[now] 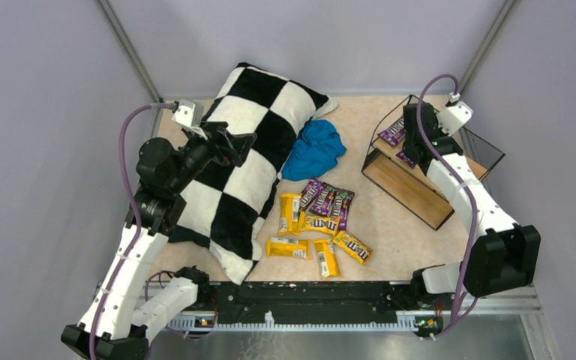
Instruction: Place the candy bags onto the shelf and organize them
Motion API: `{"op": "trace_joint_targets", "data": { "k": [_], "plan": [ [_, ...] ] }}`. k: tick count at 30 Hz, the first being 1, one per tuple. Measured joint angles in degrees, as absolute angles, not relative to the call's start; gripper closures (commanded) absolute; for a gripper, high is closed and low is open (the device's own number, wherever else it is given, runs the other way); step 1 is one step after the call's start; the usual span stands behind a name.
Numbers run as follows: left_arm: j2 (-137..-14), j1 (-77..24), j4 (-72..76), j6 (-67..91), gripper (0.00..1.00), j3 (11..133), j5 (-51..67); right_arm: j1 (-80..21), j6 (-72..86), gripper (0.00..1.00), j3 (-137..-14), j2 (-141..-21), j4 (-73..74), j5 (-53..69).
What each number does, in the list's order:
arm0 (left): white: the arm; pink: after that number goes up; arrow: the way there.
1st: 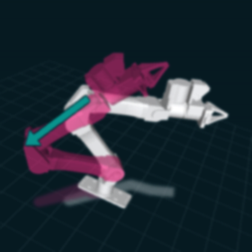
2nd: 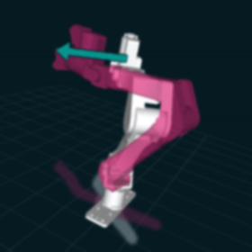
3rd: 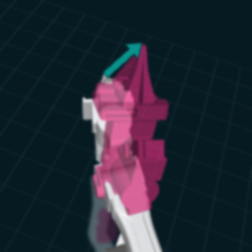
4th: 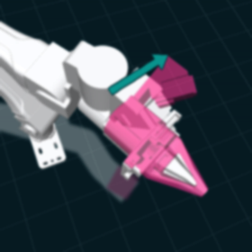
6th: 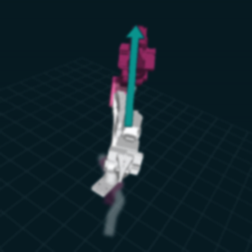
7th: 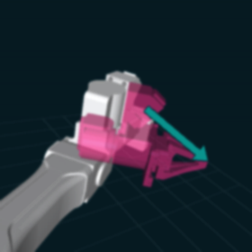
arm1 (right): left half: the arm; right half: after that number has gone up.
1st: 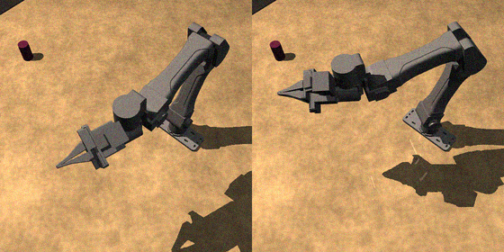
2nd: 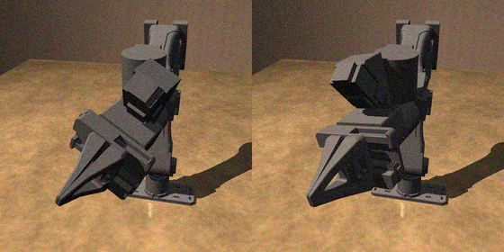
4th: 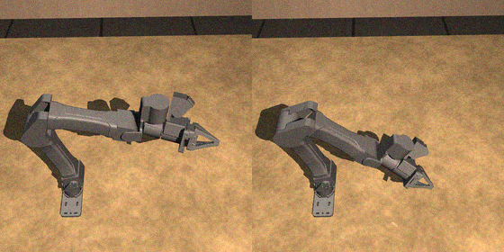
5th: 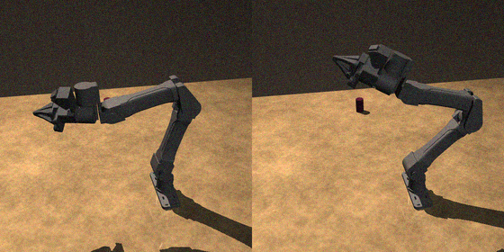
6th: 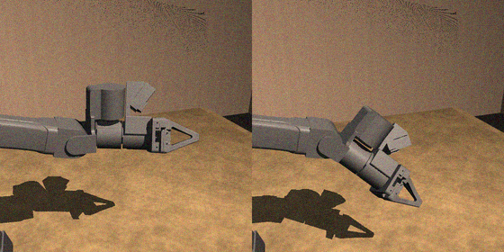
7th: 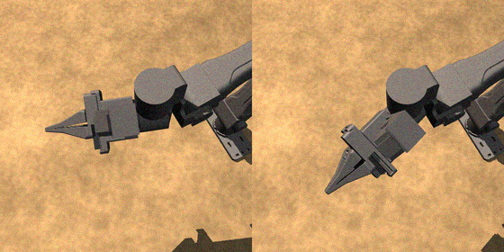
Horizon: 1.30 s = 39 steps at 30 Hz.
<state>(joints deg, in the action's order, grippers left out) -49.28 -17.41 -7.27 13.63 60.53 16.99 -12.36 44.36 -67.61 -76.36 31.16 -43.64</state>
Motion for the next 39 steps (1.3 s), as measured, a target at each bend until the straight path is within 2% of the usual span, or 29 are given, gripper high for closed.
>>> {"op": "trace_joint_targets", "data": {
  "k": [12, 20, 33, 37, 39],
  "plan": [
    [-49.67, -18.5, -7.29, 13.58, 0.02, 60.53, 16.91, -12.21, 49.74, 0.8, -70.26, -80.16, 31.29, -44.58],
    [-50.04, -19.03, -7.31, 13.56, 0.02, 60.53, 16.91, -12.19, 49.76, 0.7, -71.4, -83.07, 30.46, -44.66],
    [-50.15, -19.2, -7.31, 13.58, 0.02, 60.53, 16.95, -12.08, 46.0, 0.21, -71.26, -82.85, 28.73, -43.18],
    [-50.15, -19.2, -7.29, 13.61, 0.02, 60.53, 17.19, -12.08, 42.35, 0.14, -70.43, -79.55, 26.92, -41.21],
    [-50.15, -19.2, -7.27, 13.61, 0.02, 60.53, 17.34, -12.03, 40.53, 0.14, -69.67, -77.21, 26.17, -39.68]
  ]
}}
